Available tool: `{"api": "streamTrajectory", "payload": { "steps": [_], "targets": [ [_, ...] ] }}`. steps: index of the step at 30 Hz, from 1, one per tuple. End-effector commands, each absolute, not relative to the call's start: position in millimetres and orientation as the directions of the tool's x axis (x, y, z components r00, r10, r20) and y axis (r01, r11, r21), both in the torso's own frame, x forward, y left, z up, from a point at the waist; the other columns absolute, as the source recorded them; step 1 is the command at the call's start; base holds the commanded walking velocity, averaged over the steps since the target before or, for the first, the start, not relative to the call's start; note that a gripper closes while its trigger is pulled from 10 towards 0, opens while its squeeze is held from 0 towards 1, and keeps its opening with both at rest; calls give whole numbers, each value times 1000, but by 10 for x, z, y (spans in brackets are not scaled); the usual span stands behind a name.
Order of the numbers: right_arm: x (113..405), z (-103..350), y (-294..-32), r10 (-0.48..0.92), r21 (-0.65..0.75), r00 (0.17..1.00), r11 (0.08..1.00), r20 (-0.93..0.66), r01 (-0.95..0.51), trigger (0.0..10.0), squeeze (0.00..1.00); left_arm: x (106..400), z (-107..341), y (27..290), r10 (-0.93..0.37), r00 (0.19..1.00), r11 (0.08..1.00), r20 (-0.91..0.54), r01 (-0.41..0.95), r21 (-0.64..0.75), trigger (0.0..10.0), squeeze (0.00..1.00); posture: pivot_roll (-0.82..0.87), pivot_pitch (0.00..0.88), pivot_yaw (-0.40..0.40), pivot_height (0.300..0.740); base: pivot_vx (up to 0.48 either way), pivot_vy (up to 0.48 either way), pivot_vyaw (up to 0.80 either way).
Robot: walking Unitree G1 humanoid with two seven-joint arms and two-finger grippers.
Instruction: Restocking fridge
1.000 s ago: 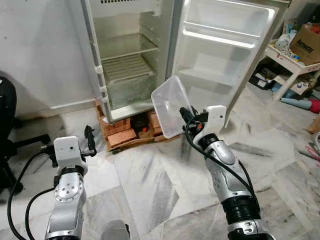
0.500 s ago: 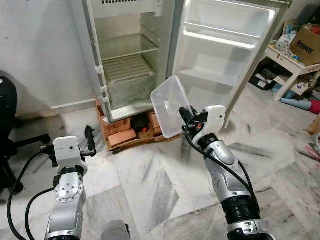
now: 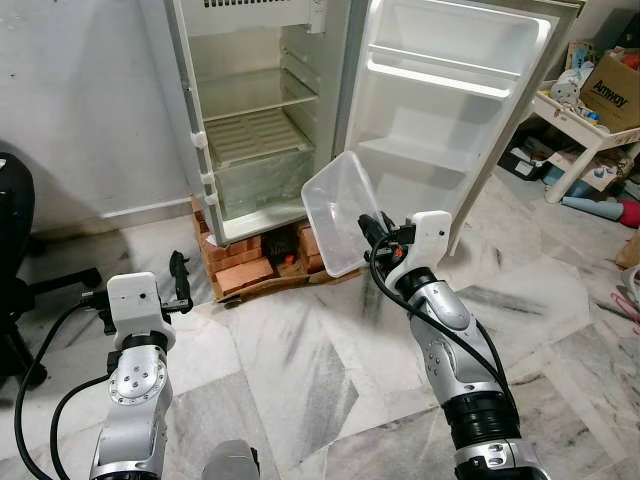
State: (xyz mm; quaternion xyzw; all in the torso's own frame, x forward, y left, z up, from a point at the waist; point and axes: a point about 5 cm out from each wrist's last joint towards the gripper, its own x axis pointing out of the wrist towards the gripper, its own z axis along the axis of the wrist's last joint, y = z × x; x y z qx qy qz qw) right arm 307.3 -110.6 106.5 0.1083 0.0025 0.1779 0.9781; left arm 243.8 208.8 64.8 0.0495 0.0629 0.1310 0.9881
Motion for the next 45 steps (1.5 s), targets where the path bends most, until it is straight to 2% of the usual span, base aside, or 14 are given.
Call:
{"api": "streamTrajectory", "payload": {
  "steps": [1, 12, 16, 25, 39, 45],
  "targets": [
    [3095, 1093, -1137, 339, 202, 940, 919, 37, -339, 10000, 0, 2450, 672, 2090, 271, 957, 959, -105, -259, 118, 10000, 0, 61, 0, -78, 740, 0, 0, 0],
    [3095, 1093, -1137, 339, 202, 940, 919, 37, -339, 10000, 0, 2450, 672, 2090, 271, 957, 959, -105, -259, 118, 10000, 0, 61, 0, -78, 740, 0, 0, 0],
    [3130, 1159, -1198, 305, 233, 948, 919, 86, -317, 10000, 0, 2485, 700, 1992, 174, 979, 983, -103, -166, 82, 10000, 0, 36, 2, -64, 740, 0, 0, 0],
    [3105, 1173, -1174, 327, 218, 940, 914, 102, -342, 10000, 0, 2458, 687, 1972, 164, 980, 985, -108, -157, 74, 10000, 0, 33, 4, -65, 740, 0, 0, 0],
    [3118, 1215, -1139, 354, 214, 927, 902, 125, -374, 10000, 0, 2478, 717, 1933, 139, 986, 990, -97, -135, 48, 10000, 0, 34, 11, -67, 740, 0, 0, 632],
    [3126, 1216, -1140, 355, 220, 926, 901, 127, -375, 10000, 0, 2482, 722, 1931, 138, 986, 990, -95, -134, 49, 10000, 0, 35, 13, -67, 740, 301, 0, 575]
  ]
}}
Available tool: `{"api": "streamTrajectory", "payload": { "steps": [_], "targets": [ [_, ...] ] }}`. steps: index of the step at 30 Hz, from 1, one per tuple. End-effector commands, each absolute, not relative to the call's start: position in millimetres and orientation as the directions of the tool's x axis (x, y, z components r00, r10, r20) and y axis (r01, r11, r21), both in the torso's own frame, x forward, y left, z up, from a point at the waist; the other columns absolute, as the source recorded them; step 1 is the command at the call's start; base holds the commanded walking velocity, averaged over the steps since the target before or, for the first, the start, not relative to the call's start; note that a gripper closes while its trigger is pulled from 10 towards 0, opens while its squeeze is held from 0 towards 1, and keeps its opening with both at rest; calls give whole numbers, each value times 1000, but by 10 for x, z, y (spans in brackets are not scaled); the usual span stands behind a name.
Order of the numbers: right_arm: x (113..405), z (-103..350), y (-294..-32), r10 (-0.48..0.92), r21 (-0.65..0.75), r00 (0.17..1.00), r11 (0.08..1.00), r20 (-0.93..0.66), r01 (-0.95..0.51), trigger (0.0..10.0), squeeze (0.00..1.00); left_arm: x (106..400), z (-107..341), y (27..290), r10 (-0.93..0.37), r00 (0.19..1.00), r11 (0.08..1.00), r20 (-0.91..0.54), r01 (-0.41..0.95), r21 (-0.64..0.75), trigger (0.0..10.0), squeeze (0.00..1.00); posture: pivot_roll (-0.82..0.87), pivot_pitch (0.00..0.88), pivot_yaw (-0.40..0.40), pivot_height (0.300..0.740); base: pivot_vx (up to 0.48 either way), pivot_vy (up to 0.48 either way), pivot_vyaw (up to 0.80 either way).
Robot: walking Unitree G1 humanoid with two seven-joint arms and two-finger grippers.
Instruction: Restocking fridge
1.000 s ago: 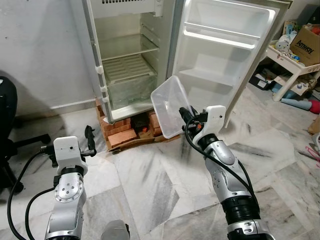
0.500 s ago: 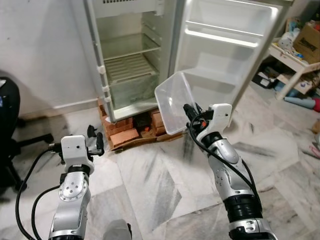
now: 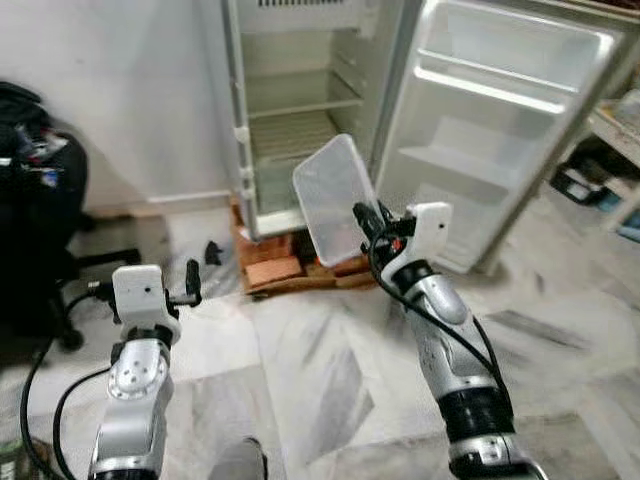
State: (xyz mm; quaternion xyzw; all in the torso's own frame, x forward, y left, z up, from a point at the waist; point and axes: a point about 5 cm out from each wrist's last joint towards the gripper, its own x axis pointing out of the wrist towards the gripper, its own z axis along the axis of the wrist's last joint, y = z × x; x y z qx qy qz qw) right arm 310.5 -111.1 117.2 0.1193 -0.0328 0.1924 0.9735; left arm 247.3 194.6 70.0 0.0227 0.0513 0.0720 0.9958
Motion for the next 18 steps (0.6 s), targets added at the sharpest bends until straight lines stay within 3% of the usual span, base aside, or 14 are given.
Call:
{"api": "streamTrajectory", "payload": {
  "steps": [1, 8, 18],
  "targets": [
    [3126, 1216, -1140, 355, 220, 926, 901, 127, -375, 10000, 0, 2482, 722, 1931, 138, 986, 990, -95, -134, 49, 10000, 0, 35, 13, -67, 740, 360, 0, 494],
    [3112, 1208, -1117, 369, 206, 921, 898, 123, -388, 10000, 0, 2488, 722, 1913, 133, 986, 991, -97, -129, 46, 10000, 0, 33, 16, -68, 740, 383, 0, 406],
    [3116, 1204, -1125, 364, 210, 924, 900, 120, -382, 10000, 0, 2495, 725, 1900, 128, 987, 991, -95, -125, 38, 10000, 0, 33, 16, -67, 740, 449, 0, 0]
  ]
}}
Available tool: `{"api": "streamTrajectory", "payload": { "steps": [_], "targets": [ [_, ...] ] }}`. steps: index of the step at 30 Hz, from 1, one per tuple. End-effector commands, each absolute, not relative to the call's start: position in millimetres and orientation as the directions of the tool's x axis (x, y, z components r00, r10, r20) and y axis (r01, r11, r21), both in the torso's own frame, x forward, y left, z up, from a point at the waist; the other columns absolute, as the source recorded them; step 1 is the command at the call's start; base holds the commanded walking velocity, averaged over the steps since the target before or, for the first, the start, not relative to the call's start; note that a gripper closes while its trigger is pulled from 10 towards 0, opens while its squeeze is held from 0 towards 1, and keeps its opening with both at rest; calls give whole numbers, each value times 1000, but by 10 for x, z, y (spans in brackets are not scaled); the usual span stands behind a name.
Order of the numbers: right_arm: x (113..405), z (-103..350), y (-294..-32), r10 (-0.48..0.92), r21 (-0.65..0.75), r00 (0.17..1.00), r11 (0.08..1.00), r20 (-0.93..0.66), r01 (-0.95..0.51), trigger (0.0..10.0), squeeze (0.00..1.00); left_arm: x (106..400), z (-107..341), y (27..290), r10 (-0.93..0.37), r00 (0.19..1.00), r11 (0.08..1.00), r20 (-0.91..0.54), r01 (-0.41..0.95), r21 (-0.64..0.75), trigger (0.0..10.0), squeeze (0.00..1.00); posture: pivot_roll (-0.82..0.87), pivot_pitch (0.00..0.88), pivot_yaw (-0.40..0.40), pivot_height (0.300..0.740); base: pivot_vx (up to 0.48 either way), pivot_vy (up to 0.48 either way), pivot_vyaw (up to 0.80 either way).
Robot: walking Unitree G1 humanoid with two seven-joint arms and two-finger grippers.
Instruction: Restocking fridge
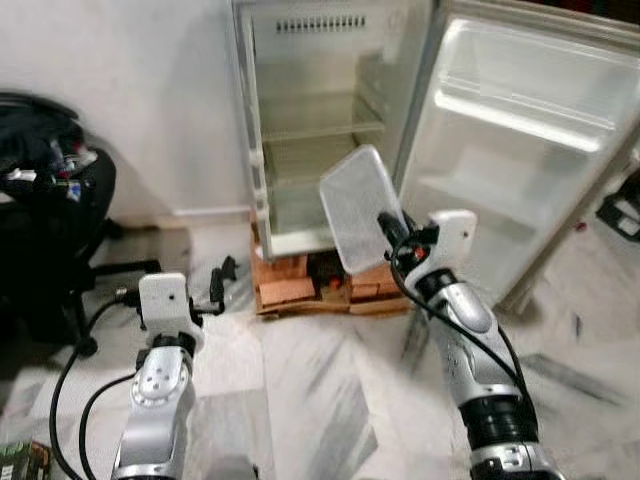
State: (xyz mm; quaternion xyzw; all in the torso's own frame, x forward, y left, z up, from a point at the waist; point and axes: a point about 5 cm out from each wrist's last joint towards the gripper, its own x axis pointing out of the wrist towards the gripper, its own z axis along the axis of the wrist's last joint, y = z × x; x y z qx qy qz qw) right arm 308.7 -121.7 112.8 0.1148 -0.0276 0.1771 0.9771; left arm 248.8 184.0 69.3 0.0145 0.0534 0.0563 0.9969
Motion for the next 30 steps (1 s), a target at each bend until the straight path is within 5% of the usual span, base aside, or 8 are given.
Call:
{"api": "streamTrajectory", "payload": {
  "steps": [1, 21, 30],
  "targets": [
    [3117, 1207, -1117, 370, 204, 921, 899, 120, -388, 10000, 0, 2499, 725, 1898, 128, 987, 992, -95, -125, 37, 10000, 0, 34, 14, -68, 740, 439, 0, 0],
    [3131, 1218, -1102, 374, 194, 918, 899, 129, -393, 10000, 0, 2549, 745, 1846, 108, 991, 994, -84, -107, 19, 10000, 0, 33, 10, -69, 740, 432, 0, 170],
    [3142, 1212, -1101, 370, 193, 920, 901, 126, -389, 10000, 0, 2561, 747, 1836, 106, 991, 994, -83, -105, 16, 10000, 0, 34, 8, -70, 740, 370, 304, 0]
  ]
}}
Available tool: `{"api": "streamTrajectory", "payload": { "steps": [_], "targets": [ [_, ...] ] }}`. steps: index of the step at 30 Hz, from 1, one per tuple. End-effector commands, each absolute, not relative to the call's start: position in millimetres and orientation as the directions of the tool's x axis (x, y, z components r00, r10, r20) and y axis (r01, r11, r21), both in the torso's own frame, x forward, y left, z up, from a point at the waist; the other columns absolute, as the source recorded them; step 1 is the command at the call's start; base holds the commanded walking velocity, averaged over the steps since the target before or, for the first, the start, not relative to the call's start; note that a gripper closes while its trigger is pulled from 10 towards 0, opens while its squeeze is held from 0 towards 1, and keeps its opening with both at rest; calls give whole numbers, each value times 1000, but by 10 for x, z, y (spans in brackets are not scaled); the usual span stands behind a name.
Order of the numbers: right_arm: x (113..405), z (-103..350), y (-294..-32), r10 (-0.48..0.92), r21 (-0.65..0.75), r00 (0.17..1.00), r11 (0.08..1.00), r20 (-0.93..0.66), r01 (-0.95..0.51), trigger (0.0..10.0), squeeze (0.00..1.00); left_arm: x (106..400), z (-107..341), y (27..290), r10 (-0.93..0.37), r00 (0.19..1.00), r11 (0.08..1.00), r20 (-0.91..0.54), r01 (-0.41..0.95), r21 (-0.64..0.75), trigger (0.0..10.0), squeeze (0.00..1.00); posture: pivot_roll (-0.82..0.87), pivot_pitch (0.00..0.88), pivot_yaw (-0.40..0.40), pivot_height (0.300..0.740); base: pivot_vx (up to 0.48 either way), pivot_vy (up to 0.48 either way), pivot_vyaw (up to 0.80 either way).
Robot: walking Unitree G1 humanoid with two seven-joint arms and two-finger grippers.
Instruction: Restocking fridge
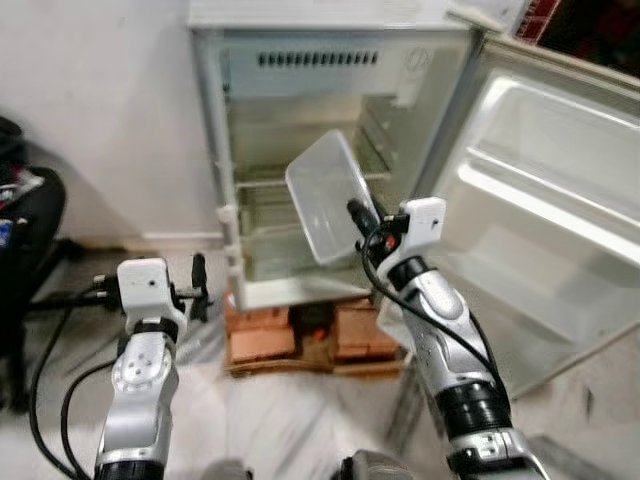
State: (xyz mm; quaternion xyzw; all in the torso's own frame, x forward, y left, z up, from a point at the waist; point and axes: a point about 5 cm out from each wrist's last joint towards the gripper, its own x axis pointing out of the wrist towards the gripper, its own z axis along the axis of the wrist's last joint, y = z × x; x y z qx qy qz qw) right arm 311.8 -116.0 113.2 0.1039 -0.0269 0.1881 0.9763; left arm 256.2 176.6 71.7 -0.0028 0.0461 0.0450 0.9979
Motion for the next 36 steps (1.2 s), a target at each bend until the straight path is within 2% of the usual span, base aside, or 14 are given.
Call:
{"api": "streamTrajectory", "payload": {
  "steps": [1, 6, 12, 21, 24, 29, 36],
  "targets": [
    [3142, 1212, -1101, 369, 193, 921, 901, 125, -388, 10000, 0, 2560, 748, 1834, 105, 991, 994, -83, -104, 15, 10000, 0, 35, 8, -69, 740, 352, 326, 0],
    [3145, 1208, -1097, 368, 194, 921, 902, 124, -386, 10000, 0, 2559, 743, 1835, 106, 991, 994, -87, -106, 2, 10000, 0, 35, 8, -69, 740, 304, 367, 0],
    [3133, 1145, -1144, 356, 184, 929, 911, 97, -369, 10000, 0, 2521, 719, 1858, 120, 987, 993, -105, -118, 21, 10000, 0, 38, 8, -68, 740, 0, 427, 0],
    [3136, 1068, -1405, 265, 134, 963, 954, 50, -270, 10000, 0, 2415, 702, 1956, 88, 991, 991, -100, -77, 105, 10000, 0, 37, 0, -59, 740, 0, 0, 0],
    [3116, 991, -1519, 246, 156, 969, 958, -7, -242, 10000, 0, 2376, 723, 2028, 39, 995, 981, -97, -20, 192, 10000, 0, 28, 0, -44, 740, 0, 0, 0],
    [3022, 837, -1542, 285, 186, 954, 946, -95, -264, 10000, 0, 2369, 726, 2157, 44, 993, 972, -108, -17, 234, 10000, 0, 19, 0, -20, 740, 0, 0, 0],
    [2941, 778, -1519, 303, 221, 946, 937, -119, -272, 10000, 0, 2379, 748, 2145, 64, 993, 978, -96, -44, 203, 10000, 0, 22, 0, -20, 740, 0, 0, 0]
  ]
}}
